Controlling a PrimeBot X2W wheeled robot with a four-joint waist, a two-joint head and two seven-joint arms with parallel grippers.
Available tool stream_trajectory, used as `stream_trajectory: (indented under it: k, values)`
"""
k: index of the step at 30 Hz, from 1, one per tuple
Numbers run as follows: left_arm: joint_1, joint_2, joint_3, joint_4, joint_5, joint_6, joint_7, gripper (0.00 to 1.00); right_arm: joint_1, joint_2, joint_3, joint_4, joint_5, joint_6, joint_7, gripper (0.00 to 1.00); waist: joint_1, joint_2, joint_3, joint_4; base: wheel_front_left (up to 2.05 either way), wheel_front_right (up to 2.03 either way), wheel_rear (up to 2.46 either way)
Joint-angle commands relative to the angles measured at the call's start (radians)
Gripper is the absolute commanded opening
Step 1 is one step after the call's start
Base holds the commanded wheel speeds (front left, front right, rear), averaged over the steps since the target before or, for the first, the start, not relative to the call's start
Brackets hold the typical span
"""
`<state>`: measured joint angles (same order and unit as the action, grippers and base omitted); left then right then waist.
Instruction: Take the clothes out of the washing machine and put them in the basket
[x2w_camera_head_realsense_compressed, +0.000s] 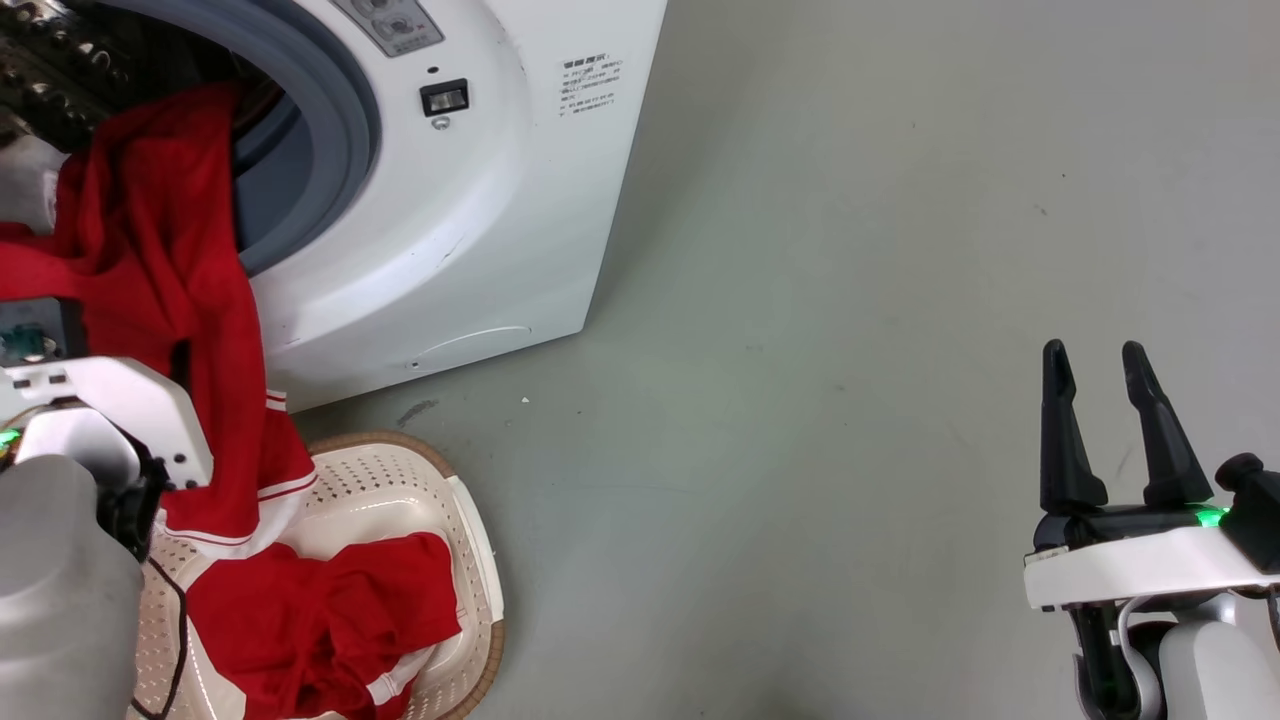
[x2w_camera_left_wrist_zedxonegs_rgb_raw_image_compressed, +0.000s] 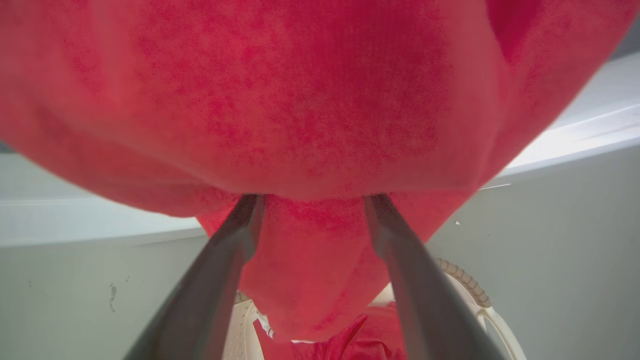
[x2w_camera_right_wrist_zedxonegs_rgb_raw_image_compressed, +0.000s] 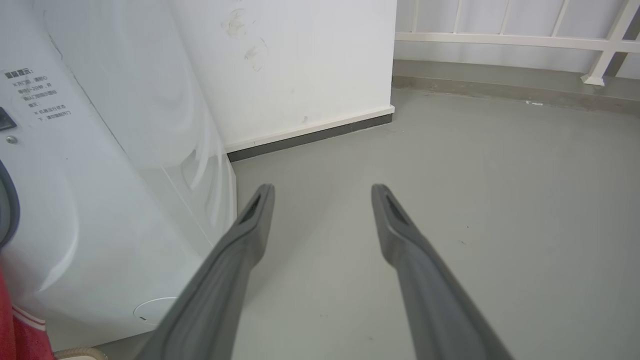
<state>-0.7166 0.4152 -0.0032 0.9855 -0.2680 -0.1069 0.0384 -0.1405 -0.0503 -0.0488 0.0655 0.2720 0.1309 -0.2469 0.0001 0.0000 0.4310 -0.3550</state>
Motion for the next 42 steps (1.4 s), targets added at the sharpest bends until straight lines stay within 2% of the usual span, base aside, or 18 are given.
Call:
stream_trajectory:
  k: [1,3,4,5,6,13,23,26,33,42]
  values:
    - [-0.033,0.011,-0.003,0.021,-0.001,0.002,0.006,1.0,-0.014,0.0,0.005,0.008,0.004,0.0,-0.009,1.0,-0.0001,0.0,0.005,-0.005,0.0,0.0,0.0]
    - [-0.052,0.015,-0.005,0.04,-0.003,0.003,0.009,1.0,-0.02,0.0,0.006,0.014,0.006,0.0,-0.012,1.0,-0.0001,0.0,0.007,-0.007,0.0,0.0,0.0]
    - [-0.063,0.017,-0.007,0.048,-0.004,0.003,0.01,0.89,-0.022,0.0,0.006,0.016,0.007,0.0,-0.012,1.0,-0.0001,0.0,0.009,-0.007,0.0,0.0,0.0]
    - [-0.075,0.02,-0.009,0.053,-0.002,0.003,0.009,0.47,-0.024,0.0,0.006,0.018,0.008,0.0,-0.013,1.0,-0.0001,0.0,0.01,-0.007,0.0,0.0,0.0]
    - [-0.083,0.022,-0.011,0.061,-0.002,0.003,0.008,0.0,-0.025,0.0,0.007,0.02,0.008,0.0,-0.014,1.0,-0.0001,0.0,0.011,-0.007,0.0,0.0,0.0]
    - [-0.086,0.017,-0.018,0.109,-0.014,-0.004,-0.034,0.0,-0.019,0.0,0.0,0.026,-0.005,0.0,-0.018,1.0,-0.0001,0.0,-0.002,-0.001,0.0,0.0,0.0]
    - [0.028,-0.045,-0.011,0.121,-0.044,-0.005,-0.247,0.0,0.016,0.0,-0.027,0.021,-0.04,0.0,-0.001,1.0,-0.0001,0.0,-0.108,0.044,0.0,0.0,0.0]
    - [0.053,-0.054,-0.01,0.104,-0.046,-0.006,-0.276,0.0,0.028,0.0,-0.04,0.012,-0.045,0.0,0.01,1.0,-0.0001,0.0,-0.128,0.059,0.0,0.0,0.0]
    - [0.164,-0.096,-0.004,-0.029,-0.053,-0.006,-0.304,0.0,0.068,0.001,-0.064,-0.034,-0.075,0.0,0.056,1.0,-0.0001,0.0,-0.186,0.101,0.0,0.0,0.0]
    - [0.409,-0.169,-0.006,-0.317,-0.039,0.026,-0.305,0.0,0.107,0.0,-0.074,-0.09,-0.097,0.0,0.108,1.0,-0.0001,0.0,-0.249,0.132,0.0,0.0,0.0]
